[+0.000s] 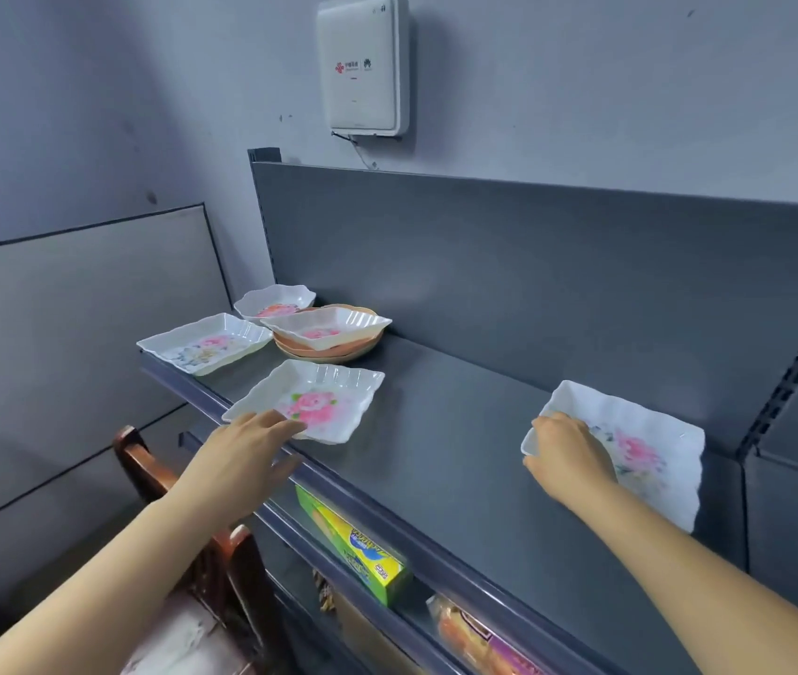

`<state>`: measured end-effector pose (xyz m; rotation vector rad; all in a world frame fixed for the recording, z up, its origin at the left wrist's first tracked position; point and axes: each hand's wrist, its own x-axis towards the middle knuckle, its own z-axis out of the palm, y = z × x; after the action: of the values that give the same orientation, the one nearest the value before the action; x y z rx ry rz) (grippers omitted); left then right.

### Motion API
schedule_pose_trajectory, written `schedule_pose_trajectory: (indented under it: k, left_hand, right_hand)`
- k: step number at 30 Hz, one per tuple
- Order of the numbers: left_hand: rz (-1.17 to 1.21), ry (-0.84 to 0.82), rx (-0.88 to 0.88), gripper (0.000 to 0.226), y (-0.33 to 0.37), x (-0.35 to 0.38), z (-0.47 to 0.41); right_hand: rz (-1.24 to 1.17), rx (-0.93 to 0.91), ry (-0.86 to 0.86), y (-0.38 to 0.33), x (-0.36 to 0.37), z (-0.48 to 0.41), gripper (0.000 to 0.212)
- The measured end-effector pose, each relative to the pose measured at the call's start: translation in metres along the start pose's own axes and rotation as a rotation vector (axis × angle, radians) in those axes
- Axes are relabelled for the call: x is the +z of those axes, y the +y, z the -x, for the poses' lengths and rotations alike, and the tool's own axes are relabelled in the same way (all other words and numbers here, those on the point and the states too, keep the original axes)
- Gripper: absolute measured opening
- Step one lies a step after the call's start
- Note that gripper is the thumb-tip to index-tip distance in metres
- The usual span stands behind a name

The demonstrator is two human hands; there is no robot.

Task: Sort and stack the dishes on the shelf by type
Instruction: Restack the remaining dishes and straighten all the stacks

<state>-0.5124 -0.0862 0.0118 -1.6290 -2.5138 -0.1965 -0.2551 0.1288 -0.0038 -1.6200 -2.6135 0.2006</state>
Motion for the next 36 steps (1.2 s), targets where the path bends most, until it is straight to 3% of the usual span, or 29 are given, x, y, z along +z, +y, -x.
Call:
schedule_pose_trajectory:
  k: [5,9,14,17,20,23,26,28,32,33,36]
  left_hand:
    - [-0.007,0.016,0.062,0.037,-0.019,0.025,-0.019]
    - [0.069,0.056,0.16,0.022,-0.029,0.03,-0.028]
    - [0.077,0.091,0.355,0.042,-0.025,0.043,-0.04]
    - [0.141,0.075,0.47,0.046,-0.011,0.048,-0.045]
    - [0.135,0.076,0.576,0.049,0.01,0.051,-0.043]
    - [0.161,0.072,0.677,0.046,0.034,0.053,-0.043]
    - [0.198,0.083,0.742,0.033,0.056,0.057,-0.046]
    - [0.251,0.101,0.745,0.016,0.067,0.059,-0.047]
    - [0.564,0.021,0.527,0.062,0.073,0.049,-0.048]
    - [0.638,0.009,0.463,0.064,0.068,0.044,-0.05]
    - [0.765,0.099,0.302,0.041,0.048,0.032,-0.062]
  right_hand:
    - [0.034,0.015,0.015,-0.005,0.003,0.008,0.033]
    - [-0.025,0.0,0.12,-0.006,0.008,0.022,0.035]
    - [0.001,0.11,0.236,0.0,0.019,0.044,0.032]
    - [-0.02,0.155,0.322,0.006,0.023,0.06,0.022]
    - [-0.08,0.185,0.392,0.01,0.023,0.074,0.026]
    - [-0.133,0.176,0.485,0.014,0.02,0.088,0.036]
    - [-0.101,0.188,0.529,0.016,0.018,0.099,0.033]
    - [-0.074,0.177,0.578,0.015,0.015,0.101,0.033]
    - [-0.083,0.117,0.637,0.004,0.007,0.097,0.035]
    - [-0.08,0.093,0.64,-0.003,0.004,0.096,0.036]
    - [-0.045,-0.056,0.644,-0.033,-0.008,0.093,0.042]
